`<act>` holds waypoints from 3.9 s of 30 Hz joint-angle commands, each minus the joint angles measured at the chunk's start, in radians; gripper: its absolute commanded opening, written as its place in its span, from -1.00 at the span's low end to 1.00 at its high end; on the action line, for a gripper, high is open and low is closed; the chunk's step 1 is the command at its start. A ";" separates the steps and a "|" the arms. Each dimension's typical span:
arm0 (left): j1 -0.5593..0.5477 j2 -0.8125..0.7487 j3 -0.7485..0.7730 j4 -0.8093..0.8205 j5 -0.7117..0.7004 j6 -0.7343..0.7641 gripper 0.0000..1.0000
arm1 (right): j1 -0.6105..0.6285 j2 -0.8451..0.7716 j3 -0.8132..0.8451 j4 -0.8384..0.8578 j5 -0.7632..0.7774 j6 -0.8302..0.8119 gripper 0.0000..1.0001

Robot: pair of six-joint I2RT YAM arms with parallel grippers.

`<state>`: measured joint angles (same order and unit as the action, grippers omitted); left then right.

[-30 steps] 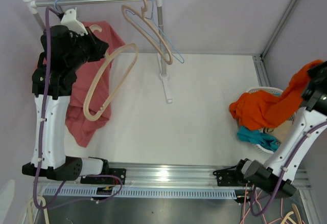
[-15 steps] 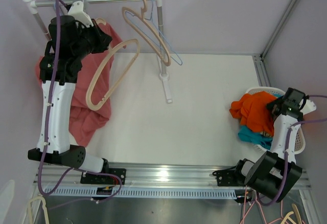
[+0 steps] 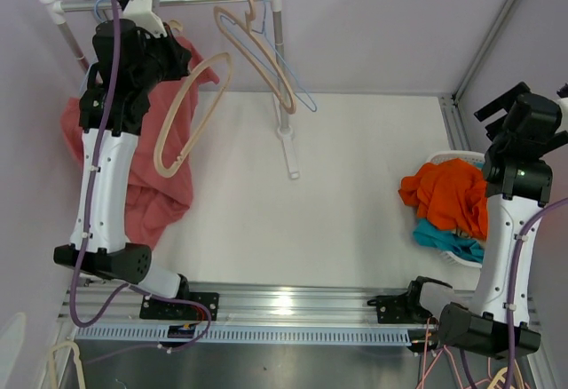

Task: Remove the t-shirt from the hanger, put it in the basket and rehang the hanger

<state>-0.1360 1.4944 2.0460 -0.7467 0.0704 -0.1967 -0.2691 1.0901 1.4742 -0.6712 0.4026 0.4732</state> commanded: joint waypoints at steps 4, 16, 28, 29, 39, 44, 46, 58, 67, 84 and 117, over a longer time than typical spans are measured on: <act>-0.013 0.061 0.141 0.147 -0.114 0.097 -0.99 | 0.036 0.013 -0.005 -0.015 -0.042 -0.027 0.93; -0.109 0.302 0.362 0.199 -0.317 0.240 -0.99 | 0.048 -0.007 -0.054 0.050 -0.082 -0.036 0.94; -0.162 0.474 0.428 0.291 -0.359 0.283 -0.98 | 0.062 -0.048 -0.130 0.101 -0.140 -0.024 0.93; -0.162 0.477 0.428 0.290 -0.354 0.281 -0.99 | 0.064 -0.048 -0.132 0.101 -0.139 -0.024 0.93; -0.162 0.448 0.344 0.270 -0.212 0.207 -0.99 | 0.074 -0.061 -0.146 0.108 -0.139 -0.018 0.93; -0.162 0.419 0.301 0.262 -0.181 0.160 -0.99 | 0.073 -0.067 -0.152 0.102 -0.139 -0.016 0.94; -0.162 0.397 0.264 0.273 -0.167 0.157 -0.99 | 0.073 -0.070 -0.153 0.102 -0.145 -0.015 0.94; -0.160 0.238 0.193 0.261 -0.101 0.120 0.13 | 0.077 -0.075 -0.138 0.101 -0.173 -0.008 0.97; -0.114 0.104 0.227 0.061 -0.051 0.089 0.39 | 0.090 -0.076 -0.137 0.107 -0.202 0.001 0.98; 0.377 -0.024 0.026 0.150 0.126 0.066 0.99 | 0.156 0.039 -0.015 0.153 -0.289 -0.016 0.99; 0.446 0.389 0.341 0.041 0.155 -0.012 0.08 | 0.245 0.133 0.000 0.222 -0.216 -0.044 0.99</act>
<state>0.3008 1.8755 2.3402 -0.6849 0.2199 -0.1864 -0.0288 1.2419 1.4738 -0.4950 0.1612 0.4488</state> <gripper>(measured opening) 0.568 0.993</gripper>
